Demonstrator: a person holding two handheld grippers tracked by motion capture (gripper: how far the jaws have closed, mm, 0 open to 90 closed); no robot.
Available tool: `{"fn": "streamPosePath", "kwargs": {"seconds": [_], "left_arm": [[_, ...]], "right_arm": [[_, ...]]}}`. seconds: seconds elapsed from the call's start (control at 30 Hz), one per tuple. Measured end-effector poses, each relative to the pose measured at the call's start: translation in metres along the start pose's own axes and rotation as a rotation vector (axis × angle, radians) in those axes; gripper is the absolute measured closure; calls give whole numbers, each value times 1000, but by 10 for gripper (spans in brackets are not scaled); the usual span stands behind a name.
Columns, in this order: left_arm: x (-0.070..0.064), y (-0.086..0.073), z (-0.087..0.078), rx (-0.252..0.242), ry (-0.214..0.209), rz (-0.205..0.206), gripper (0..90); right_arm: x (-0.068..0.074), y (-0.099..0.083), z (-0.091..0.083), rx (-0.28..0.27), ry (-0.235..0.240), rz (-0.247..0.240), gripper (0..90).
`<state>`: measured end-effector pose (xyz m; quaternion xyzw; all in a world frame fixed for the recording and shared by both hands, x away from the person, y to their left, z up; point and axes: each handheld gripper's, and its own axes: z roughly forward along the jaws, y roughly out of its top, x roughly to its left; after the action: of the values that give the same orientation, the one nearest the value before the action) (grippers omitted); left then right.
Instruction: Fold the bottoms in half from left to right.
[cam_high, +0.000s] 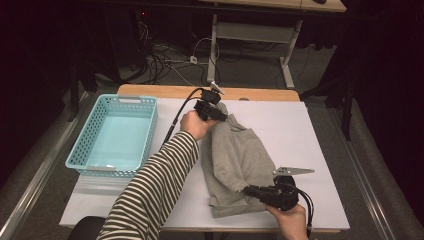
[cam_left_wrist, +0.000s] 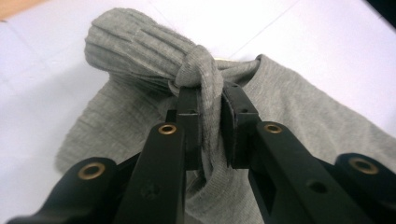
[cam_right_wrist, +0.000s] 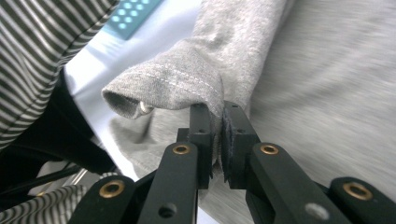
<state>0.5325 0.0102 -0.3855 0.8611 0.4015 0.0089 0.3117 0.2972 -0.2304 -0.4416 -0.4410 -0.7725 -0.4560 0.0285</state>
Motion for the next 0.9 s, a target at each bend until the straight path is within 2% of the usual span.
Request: {"fn": "streamPosePath", "kwargs": {"seconds": [0.2, 0.33, 0.43, 0.5, 0.57, 0.63, 0.7, 0.8, 0.9], "left_arm": [[-3, 4, 26, 22, 26, 2, 771], [-2, 3, 36, 31, 21, -6, 769], [0, 2, 37, 31, 16, 5, 749], [0, 2, 35, 24, 5, 3, 710], [0, 2, 33, 14, 2, 4, 631], [-3, 3, 28, 4, 22, 13, 541], [-6, 2, 20, -21, 34, 25, 479], [-9, -1, 7, -46, 33, 40, 442], [-12, -9, -5, -59, 38, 56, 422]], "right_arm": [[-11, -6, -6, 7, -100, 16, 843], [-17, -8, -5, 20, -119, 35, 841], [-20, -8, 0, 37, -121, 45, 839], [-21, -8, 2, 46, -125, 47, 831], [-22, -8, 1, 40, -120, 53, 816], [-24, -9, 1, 37, -124, 51, 757], [-24, -10, -1, 42, -150, 39, 688], [-23, -11, -5, 32, -159, 19, 610], [-19, -8, -10, -8, -138, -1, 554]]}}
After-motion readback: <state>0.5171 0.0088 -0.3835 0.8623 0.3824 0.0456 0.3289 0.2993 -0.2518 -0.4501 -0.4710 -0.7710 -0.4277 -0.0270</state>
